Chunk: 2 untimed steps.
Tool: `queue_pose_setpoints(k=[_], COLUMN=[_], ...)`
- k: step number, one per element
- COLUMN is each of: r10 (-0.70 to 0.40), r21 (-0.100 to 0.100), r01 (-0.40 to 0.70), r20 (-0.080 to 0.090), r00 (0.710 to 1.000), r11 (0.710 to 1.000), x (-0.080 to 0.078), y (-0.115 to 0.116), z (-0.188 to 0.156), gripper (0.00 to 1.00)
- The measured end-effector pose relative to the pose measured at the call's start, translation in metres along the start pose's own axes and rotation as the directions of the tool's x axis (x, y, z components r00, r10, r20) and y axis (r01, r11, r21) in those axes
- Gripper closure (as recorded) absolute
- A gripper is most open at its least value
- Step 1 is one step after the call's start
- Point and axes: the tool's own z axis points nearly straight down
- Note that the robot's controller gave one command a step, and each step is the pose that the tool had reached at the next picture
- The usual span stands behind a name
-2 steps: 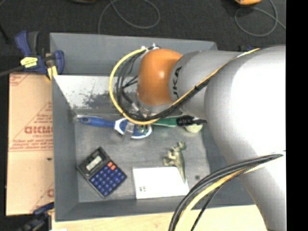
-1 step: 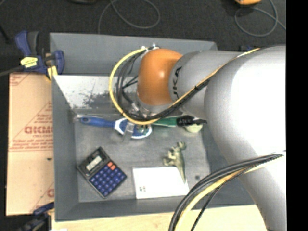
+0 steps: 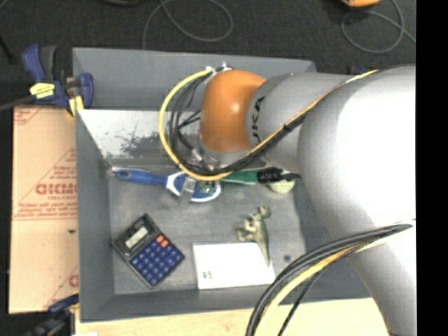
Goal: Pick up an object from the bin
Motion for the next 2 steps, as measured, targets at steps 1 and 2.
queue_pose_setpoints(k=[1,2], r10=[0.000,0.001], r21=[0.003,0.004], r01=[0.000,0.000], r20=[-0.006,-0.008], r00=[1.000,1.000], r11=[1.000,1.000], x=[0.001,0.001], y=[0.000,-0.001], z=[-0.007,-0.017], gripper=[1.00,1.00])
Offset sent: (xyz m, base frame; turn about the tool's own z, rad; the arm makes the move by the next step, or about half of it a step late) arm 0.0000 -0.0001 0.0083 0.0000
